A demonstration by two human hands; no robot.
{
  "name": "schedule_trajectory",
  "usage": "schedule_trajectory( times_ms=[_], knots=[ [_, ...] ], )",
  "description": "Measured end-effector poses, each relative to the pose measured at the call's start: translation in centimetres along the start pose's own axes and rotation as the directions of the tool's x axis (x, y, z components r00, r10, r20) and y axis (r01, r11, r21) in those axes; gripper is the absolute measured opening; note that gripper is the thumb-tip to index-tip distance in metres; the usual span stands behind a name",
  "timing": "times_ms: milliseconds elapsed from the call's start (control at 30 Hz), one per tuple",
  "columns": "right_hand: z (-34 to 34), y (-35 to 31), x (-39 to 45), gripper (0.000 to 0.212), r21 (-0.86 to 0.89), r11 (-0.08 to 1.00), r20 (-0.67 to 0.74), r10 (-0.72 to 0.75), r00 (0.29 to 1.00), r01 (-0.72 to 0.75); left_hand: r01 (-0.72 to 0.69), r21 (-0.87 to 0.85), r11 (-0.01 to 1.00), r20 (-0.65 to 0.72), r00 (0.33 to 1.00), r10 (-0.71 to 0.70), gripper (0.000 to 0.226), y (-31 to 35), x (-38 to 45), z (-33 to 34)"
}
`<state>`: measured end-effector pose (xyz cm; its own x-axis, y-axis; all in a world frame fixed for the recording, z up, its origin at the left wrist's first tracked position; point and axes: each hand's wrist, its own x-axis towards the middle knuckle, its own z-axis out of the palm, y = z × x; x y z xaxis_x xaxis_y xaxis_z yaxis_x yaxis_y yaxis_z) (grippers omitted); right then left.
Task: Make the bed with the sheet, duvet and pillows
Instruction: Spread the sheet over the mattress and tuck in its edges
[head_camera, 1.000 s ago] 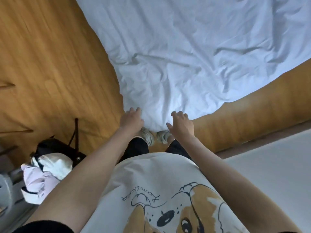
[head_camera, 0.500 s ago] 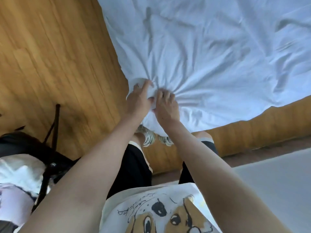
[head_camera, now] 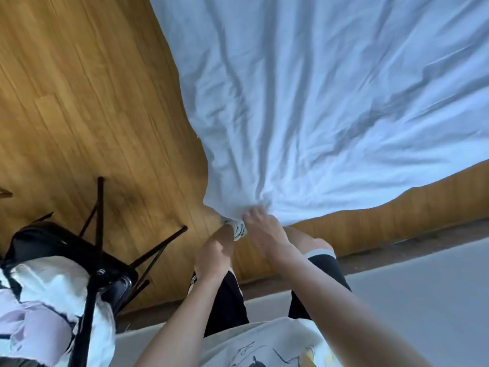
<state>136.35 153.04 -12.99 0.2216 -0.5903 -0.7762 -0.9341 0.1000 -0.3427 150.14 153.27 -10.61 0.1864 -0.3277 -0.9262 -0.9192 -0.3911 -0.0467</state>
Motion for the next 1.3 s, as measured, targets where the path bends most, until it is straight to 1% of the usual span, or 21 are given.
schedule_trajectory(
  times_ms=[33, 100, 167, 200, 233, 300, 333, 367, 400, 433, 467, 567, 600, 667, 767, 800, 867, 933, 1067, 1200, 1300],
  knots=[
    [0.0, -0.2, -0.1, 0.034, -0.014, 1.0, -0.009, -0.016, 1.0, 0.016, 0.015, 0.015, 1.0, 0.004, 1.0, -0.016, 0.017, -0.9, -0.3, 0.2],
    [-0.5, -0.6, -0.3, 0.036, 0.009, 0.999, -0.092, -0.034, 0.995, 0.035, -0.029, 0.065, 0.997, -0.092, 0.995, 0.035, 0.029, -1.3, 0.2, -0.2],
    [-1.1, -0.7, -0.1, 0.041, 0.048, 0.998, -0.278, -0.014, 0.96, 0.028, -0.164, 0.105, 0.981, -0.242, 0.953, 0.185, 0.039, -0.1, 1.5, -1.4],
    [-1.3, -0.5, 0.3, 0.046, 0.05, 0.999, -0.381, 0.009, 0.925, 0.01, -0.267, 0.131, 0.955, -0.337, 0.894, 0.296, 0.044, 0.9, 2.2, -2.1],
    [-1.5, 0.0, 1.0, 0.052, 0.039, 0.999, -0.453, 0.036, 0.891, -0.02, -0.377, 0.181, 0.908, -0.422, 0.804, 0.418, 0.049, 2.1, 3.0, -2.8],
    [-2.2, 1.6, 2.8, 0.06, 0.013, 0.993, -0.534, 0.107, 0.838, -0.119, -0.541, 0.345, 0.767, -0.539, 0.555, 0.634, 0.053, 5.0, 4.7, -4.3],
    [-2.5, 2.6, 3.9, 0.062, 0.019, 0.984, -0.552, 0.157, 0.819, -0.176, -0.577, 0.424, 0.698, -0.543, 0.456, 0.706, 0.053, 6.6, 5.8, -4.8],
    [-2.6, 3.4, 4.9, 0.063, 0.033, 0.974, -0.556, 0.205, 0.805, -0.225, -0.589, 0.491, 0.642, -0.52, 0.394, 0.758, 0.052, 7.9, 6.7, -5.1],
    [-2.4, 4.2, 5.6, 0.064, 0.045, 0.965, -0.532, 0.242, 0.811, -0.259, -0.582, 0.544, 0.604, -0.48, 0.374, 0.793, 0.051, 9.0, 7.4, -5.1],
    [-1.9, 4.6, 6.0, 0.064, 0.032, 0.961, -0.486, 0.255, 0.836, -0.275, -0.561, 0.586, 0.585, -0.427, 0.4, 0.811, 0.052, 9.6, 8.2, -4.8],
    [-0.8, 4.8, 6.1, 0.064, -0.016, 0.965, -0.435, 0.23, 0.87, -0.263, -0.526, 0.618, 0.584, -0.369, 0.462, 0.807, 0.054, 9.8, 8.8, -4.4],
    [2.9, 3.4, 3.9, 0.065, -0.148, 0.979, -0.266, 0.097, 0.959, -0.14, -0.348, 0.668, 0.657, -0.213, 0.757, 0.617, 0.067, 8.1, 9.1, -2.2],
    [3.8, 2.8, 2.8, 0.07, -0.161, 0.982, -0.202, 0.068, 0.977, -0.101, -0.305, 0.658, 0.688, -0.18, 0.824, 0.537, 0.072, 7.3, 8.4, -1.6],
    [4.1, 2.4, 0.9, 0.077, -0.16, 0.987, -0.109, 0.014, 0.994, -0.032, -0.282, 0.653, 0.703, -0.101, 0.887, 0.45, 0.082, 6.4, 6.4, -1.0],
    [2.2, 3.2, -1.4, 0.069, -0.149, 0.987, -0.013, -0.055, 0.998, 0.053, -0.267, 0.689, 0.674, -0.021, 0.922, 0.386, 0.08, 5.9, 3.9, -2.0],
    [1.3, 3.4, -2.6, 0.065, -0.104, 0.994, 0.03, -0.025, 0.999, 0.028, -0.27, 0.7, 0.662, 0.004, 0.927, 0.374, 0.074, 6.0, 2.8, -2.7],
    [-0.8, 3.6, -5.4, 0.057, 0.107, 0.987, 0.083, 0.109, 0.991, -0.118, -0.319, 0.711, 0.626, 0.058, 0.915, 0.4, 0.058, 6.3, -0.1, -4.2],
    [-2.8, 3.9, -8.4, 0.052, 0.307, 0.924, 0.072, 0.218, 0.973, -0.229, -0.392, 0.694, 0.603, 0.078, 0.875, 0.478, 0.047, 6.6, -3.2, -5.5],
    [-6.4, 6.0, -14.9, 0.045, 0.43, 0.853, 0.004, 0.325, 0.946, -0.296, -0.449, 0.714, 0.537, 0.067, 0.807, 0.586, 0.044, 7.5, -9.1, -7.4],
    [-7.7, 10.0, -20.1, 0.041, 0.624, 0.696, -0.002, 0.455, 0.89, -0.354, -0.406, 0.761, 0.506, 0.059, 0.82, 0.569, 0.04, 10.6, -13.9, -6.7],
    [-7.4, 14.7, -23.7, 0.043, 0.661, 0.666, 0.006, 0.455, 0.89, -0.345, -0.377, 0.776, 0.506, 0.054, 0.839, 0.542, 0.038, 15.2, -16.6, -3.8]
  ],
)
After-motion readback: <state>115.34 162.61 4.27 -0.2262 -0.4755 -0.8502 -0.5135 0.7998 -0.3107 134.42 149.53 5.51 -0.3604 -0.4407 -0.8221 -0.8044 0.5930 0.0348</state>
